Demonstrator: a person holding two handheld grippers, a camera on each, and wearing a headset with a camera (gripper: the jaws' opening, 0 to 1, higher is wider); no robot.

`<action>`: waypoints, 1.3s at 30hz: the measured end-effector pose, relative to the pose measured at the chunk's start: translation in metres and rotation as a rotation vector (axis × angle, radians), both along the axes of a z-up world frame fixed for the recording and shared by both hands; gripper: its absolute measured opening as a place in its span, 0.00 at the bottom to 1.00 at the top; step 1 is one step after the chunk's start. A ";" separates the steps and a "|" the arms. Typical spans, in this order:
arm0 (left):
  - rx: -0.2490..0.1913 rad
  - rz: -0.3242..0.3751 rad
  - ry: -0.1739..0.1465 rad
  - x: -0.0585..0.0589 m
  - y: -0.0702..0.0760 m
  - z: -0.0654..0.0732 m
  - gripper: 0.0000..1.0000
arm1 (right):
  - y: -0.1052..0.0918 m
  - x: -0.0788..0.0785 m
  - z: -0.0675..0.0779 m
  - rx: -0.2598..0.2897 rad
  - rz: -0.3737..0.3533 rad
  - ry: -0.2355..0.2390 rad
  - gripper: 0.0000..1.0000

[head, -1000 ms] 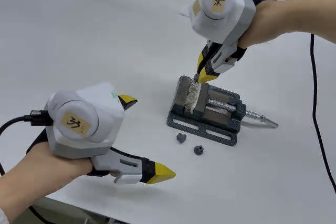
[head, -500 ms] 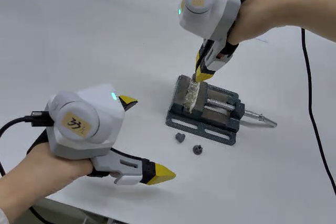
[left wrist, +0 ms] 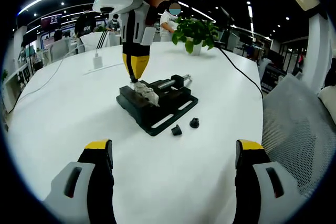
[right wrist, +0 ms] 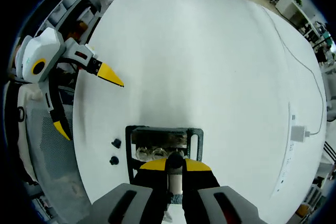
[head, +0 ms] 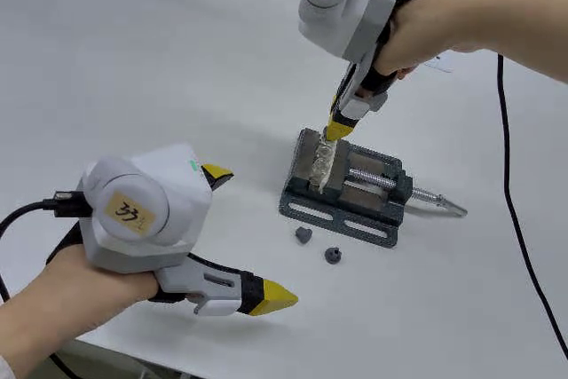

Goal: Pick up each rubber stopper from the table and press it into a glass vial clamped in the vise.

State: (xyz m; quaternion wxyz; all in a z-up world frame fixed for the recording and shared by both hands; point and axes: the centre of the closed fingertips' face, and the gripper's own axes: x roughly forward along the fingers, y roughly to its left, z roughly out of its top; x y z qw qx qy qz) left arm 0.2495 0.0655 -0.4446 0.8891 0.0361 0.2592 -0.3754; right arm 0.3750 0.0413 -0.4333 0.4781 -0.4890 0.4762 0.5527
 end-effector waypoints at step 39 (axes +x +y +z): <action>0.008 0.014 -0.001 0.000 0.008 0.003 0.96 | -0.001 0.003 0.009 0.149 0.120 -0.003 0.00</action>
